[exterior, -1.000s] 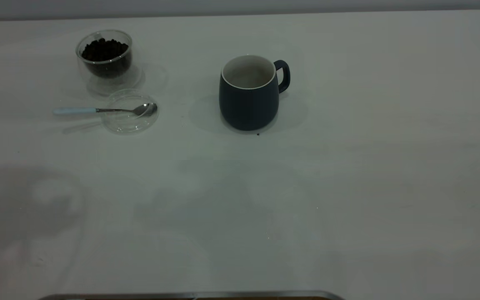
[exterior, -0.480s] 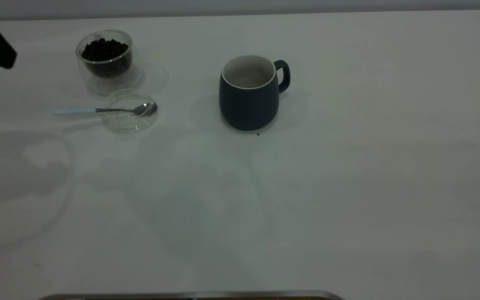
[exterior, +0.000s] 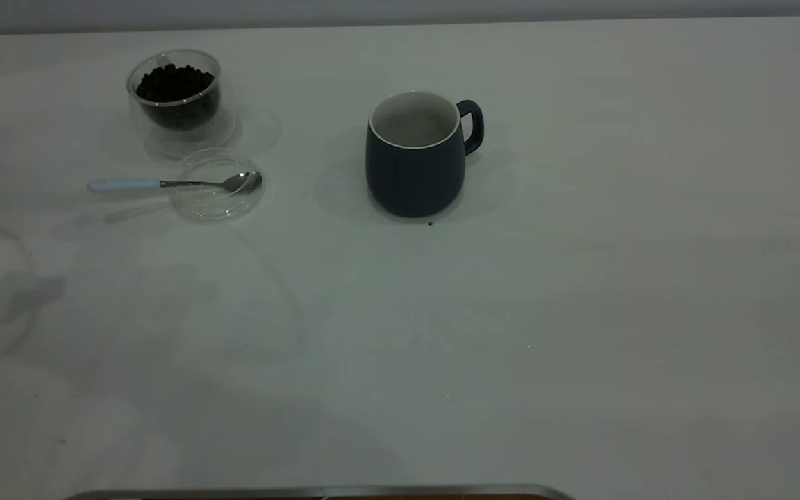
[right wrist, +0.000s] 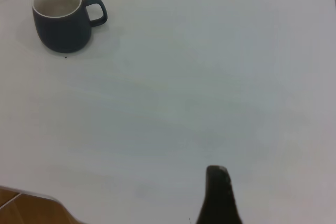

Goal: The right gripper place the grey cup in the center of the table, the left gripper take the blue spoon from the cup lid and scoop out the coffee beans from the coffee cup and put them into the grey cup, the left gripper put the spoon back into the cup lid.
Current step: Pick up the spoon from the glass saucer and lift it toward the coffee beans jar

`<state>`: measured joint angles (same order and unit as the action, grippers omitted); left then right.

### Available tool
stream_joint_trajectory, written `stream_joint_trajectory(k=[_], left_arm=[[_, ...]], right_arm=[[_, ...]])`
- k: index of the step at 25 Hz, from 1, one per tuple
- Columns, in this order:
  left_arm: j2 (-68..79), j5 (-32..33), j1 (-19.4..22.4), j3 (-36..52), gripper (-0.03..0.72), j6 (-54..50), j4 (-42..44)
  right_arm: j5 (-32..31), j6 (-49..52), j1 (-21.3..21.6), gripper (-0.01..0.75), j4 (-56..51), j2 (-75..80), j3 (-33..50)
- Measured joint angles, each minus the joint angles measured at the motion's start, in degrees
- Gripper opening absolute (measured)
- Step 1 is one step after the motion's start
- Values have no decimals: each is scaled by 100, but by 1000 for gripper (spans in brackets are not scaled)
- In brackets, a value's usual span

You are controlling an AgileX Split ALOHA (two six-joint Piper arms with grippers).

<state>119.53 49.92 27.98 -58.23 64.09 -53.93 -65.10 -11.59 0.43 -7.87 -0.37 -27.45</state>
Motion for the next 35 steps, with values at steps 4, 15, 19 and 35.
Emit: stream_joint_trajectory(k=[4,15,19,35], left_arm=[[331,-99,4,-253,712,62,-81],[1327,-171,4,-761,712,847,-1045],[1648,-173,-37,-807,712,1331,-1602],[2402,-129,-760,-1208,707,1967,-2928]], right_arm=[[0,0,0,592,0,0,0],[0,0,0,592,0,0,0],[0,0,0,592,0,0,0],[0,0,4,592,-7,0,0]])
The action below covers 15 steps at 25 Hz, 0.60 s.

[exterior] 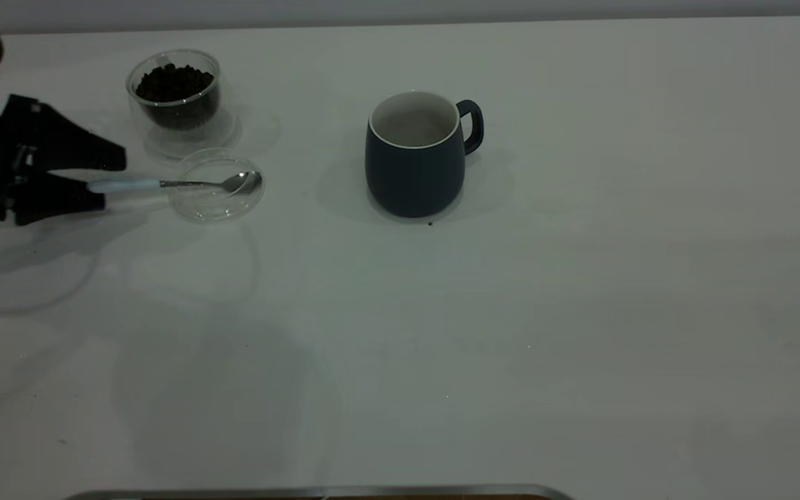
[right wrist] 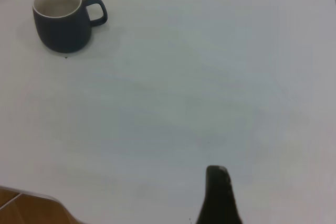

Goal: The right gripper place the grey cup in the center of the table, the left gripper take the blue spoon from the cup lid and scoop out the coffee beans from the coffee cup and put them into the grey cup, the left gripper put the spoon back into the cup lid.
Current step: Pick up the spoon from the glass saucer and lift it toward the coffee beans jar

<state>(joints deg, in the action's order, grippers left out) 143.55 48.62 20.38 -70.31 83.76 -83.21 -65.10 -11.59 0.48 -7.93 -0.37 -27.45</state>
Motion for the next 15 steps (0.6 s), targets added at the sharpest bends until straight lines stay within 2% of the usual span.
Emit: stream_joint_trajectory(k=[15], left_arm=[[62,61,-142,-6,662,29,-178]], right_arm=[[0,0,0,592,-16,0,0]])
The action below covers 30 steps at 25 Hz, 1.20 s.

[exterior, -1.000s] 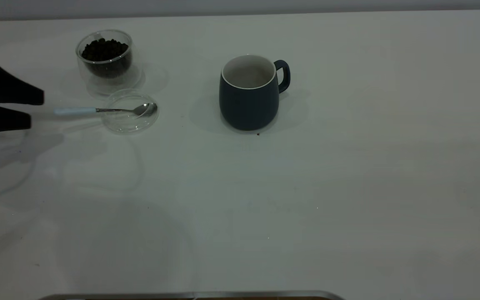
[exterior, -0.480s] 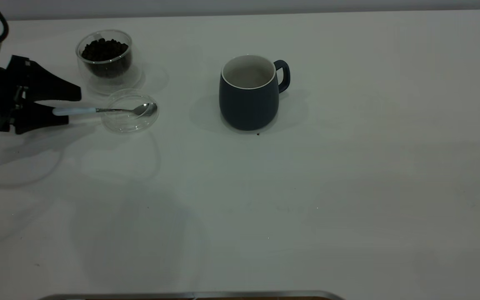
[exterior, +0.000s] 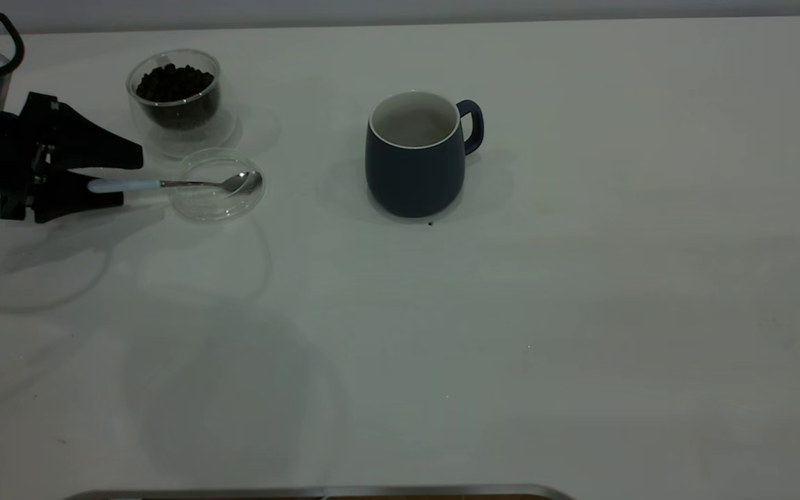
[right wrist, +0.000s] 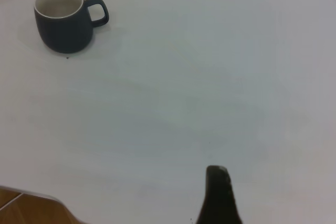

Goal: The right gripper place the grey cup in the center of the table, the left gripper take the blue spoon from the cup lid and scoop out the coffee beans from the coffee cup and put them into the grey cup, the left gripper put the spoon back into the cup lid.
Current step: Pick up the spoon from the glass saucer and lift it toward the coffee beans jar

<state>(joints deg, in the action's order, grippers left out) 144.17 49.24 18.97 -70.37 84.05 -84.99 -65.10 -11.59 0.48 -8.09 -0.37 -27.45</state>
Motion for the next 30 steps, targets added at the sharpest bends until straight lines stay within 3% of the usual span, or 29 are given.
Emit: stream_joint_trajectory(k=[7,19,30], left_arm=[[0,85,0,0,523,6,0],[0,96,0,0,167,12,0],[0,175,0,0,133,16,0]], right_arm=[[0,0,0,592,-2,0,0],[0,0,0,592,-2,0,0],[0,0,0,592,-2,0,0]])
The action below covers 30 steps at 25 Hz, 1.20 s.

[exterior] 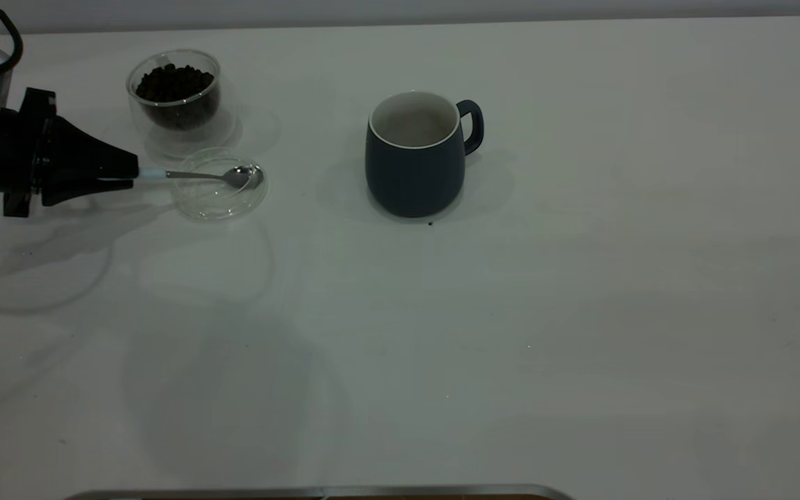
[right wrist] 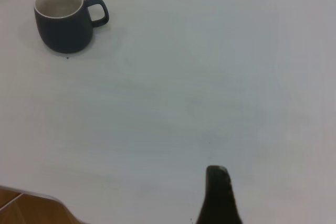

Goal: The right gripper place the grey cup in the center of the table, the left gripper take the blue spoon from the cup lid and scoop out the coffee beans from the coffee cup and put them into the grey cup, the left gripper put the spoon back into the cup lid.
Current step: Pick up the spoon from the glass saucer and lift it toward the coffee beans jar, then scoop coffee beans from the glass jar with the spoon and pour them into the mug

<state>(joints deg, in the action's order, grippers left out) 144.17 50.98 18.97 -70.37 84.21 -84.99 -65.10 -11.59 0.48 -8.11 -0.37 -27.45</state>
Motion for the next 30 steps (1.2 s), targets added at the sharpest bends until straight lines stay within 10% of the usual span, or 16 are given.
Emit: stream_joint_trajectory(k=[30], left_arm=[[-1153,1461,1207,-1010,130,-593,1309]], right_arm=[[0,0,0,592,-45,0,0]])
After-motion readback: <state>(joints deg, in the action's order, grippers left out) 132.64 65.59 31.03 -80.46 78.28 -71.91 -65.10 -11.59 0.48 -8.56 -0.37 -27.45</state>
